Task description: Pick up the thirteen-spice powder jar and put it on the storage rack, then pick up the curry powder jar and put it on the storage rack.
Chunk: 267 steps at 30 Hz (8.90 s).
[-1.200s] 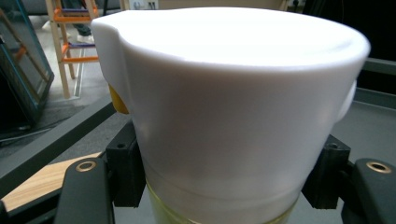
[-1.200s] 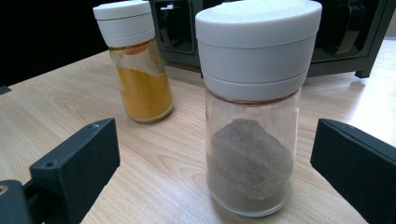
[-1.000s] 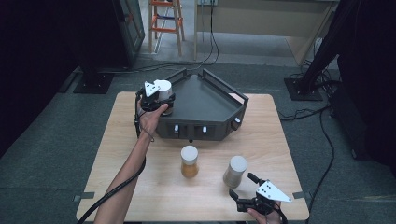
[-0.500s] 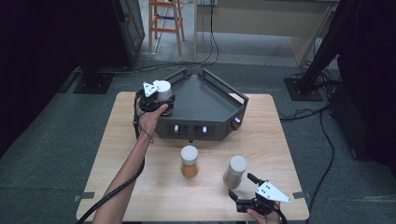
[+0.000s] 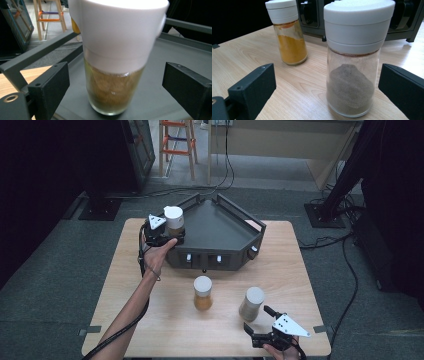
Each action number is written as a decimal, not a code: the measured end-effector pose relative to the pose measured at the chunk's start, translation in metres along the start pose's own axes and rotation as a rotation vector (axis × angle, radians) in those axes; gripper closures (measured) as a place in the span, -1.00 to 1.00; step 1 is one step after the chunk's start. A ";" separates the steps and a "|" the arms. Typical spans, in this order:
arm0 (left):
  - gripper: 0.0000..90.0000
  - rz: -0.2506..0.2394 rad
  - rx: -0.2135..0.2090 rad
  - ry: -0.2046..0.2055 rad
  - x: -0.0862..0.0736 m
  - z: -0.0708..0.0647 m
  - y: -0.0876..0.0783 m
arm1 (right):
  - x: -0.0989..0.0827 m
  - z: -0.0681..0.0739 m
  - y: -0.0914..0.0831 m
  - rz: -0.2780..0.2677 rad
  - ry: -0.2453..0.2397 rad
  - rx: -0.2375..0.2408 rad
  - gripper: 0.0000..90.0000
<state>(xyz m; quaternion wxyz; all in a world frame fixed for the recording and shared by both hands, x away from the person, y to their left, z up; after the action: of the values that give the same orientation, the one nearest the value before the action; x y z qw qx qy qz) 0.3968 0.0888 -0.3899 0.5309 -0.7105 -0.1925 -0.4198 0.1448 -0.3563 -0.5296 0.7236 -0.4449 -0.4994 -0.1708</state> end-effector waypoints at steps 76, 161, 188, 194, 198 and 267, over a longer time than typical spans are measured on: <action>-0.84 -0.080 -0.236 0.096 -0.133 -0.019 -0.100 | 0.001 0.002 0.000 -0.014 -0.006 -0.004 -0.97; -0.84 -0.118 -0.288 0.140 -0.269 -0.016 -0.115 | -0.001 0.001 0.001 -0.020 0.013 0.001 -0.97; -0.84 -0.135 -0.274 0.133 -0.273 -0.012 -0.121 | -0.002 0.006 -0.004 -0.022 0.004 0.000 -0.97; -0.84 -0.133 -0.273 0.134 -0.275 -0.013 -0.121 | -0.002 0.008 -0.005 -0.023 0.003 0.003 -0.97; -0.84 -0.134 -0.274 0.130 -0.276 -0.012 -0.122 | -0.003 0.009 -0.005 -0.023 0.004 0.006 -0.97; -0.84 -0.147 -0.252 0.136 -0.276 -0.008 -0.124 | 0.051 0.063 0.032 0.011 -0.156 0.169 -0.97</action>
<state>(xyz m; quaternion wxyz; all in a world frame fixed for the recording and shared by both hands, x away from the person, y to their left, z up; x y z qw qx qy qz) 0.1465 0.1740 -0.5365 0.4172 -0.7254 -0.1533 -0.5255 0.1538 -0.2774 -0.4939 0.7183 -0.3970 -0.5644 -0.0889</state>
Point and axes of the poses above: each handheld gripper's, and its own axes: y roughly forward along the jaws, x roughly out of its top, z roughly to its left, the point moved 7 cm from there along y, roughly forward along the jaws, and after that the axes turned 14 degrees about z, right-handed, at the moved point
